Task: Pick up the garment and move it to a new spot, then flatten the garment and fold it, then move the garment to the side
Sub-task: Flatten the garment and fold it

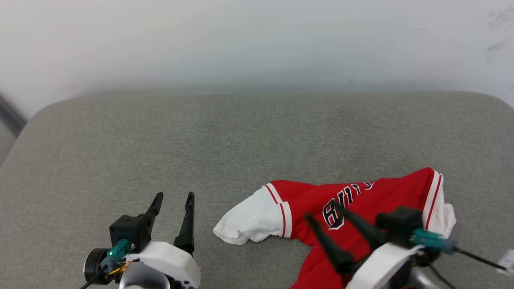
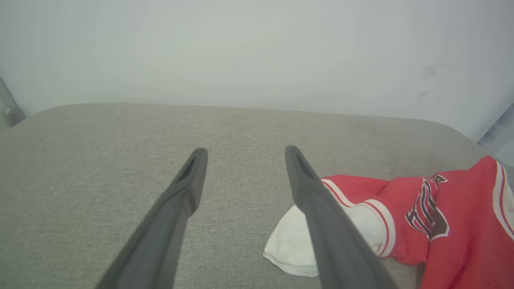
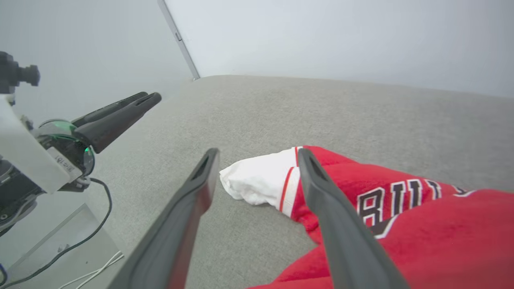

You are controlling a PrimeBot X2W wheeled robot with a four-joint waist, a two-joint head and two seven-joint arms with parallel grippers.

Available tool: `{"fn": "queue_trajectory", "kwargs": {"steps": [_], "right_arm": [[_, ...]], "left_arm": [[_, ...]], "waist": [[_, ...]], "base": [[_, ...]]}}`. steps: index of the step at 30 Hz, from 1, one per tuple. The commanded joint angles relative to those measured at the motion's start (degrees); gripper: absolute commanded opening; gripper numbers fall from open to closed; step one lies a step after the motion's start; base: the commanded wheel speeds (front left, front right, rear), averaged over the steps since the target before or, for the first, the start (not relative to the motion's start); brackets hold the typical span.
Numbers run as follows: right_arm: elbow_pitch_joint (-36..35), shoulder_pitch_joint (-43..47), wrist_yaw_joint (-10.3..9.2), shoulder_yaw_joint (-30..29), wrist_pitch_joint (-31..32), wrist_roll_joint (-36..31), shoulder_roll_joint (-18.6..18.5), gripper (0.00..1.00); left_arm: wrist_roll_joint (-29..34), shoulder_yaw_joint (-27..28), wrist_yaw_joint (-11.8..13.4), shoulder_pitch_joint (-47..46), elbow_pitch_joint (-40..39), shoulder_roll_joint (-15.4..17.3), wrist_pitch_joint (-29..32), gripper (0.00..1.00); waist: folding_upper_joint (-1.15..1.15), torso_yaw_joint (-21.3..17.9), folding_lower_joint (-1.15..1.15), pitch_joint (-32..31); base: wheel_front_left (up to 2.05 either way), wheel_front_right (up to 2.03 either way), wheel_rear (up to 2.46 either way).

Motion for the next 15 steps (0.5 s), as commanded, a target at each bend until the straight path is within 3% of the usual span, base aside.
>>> {"fn": "queue_trajectory", "kwargs": {"steps": [1,8,15], "right_arm": [[-1.08,0.8,-0.04,-2.72,-1.61,-1.47,0.51,1.0],[0.72,1.42,-0.04,-17.8,-7.96,-9.23,2.16,1.0],[4.56,0.93,-0.03,-26.66,-11.64,-11.87,0.61,1.0]], "left_arm": [[-0.09,0.26,0.4,0.79,0.12,0.2,-0.25,1.0],[-0.38,0.59,0.6,0.9,0.38,0.46,-0.54,1.0],[-0.55,0.97,0.83,1.0,0.64,1.11,-0.54,1.0]], "waist": [[0.0,-0.15,0.0,-0.27],[0.0,-0.26,0.0,-0.66],[0.0,-0.98,0.0,-0.73]], "base": [[0.0,0.0,0.0],[0.0,0.0,0.0],[0.0,0.0,0.0]]}}
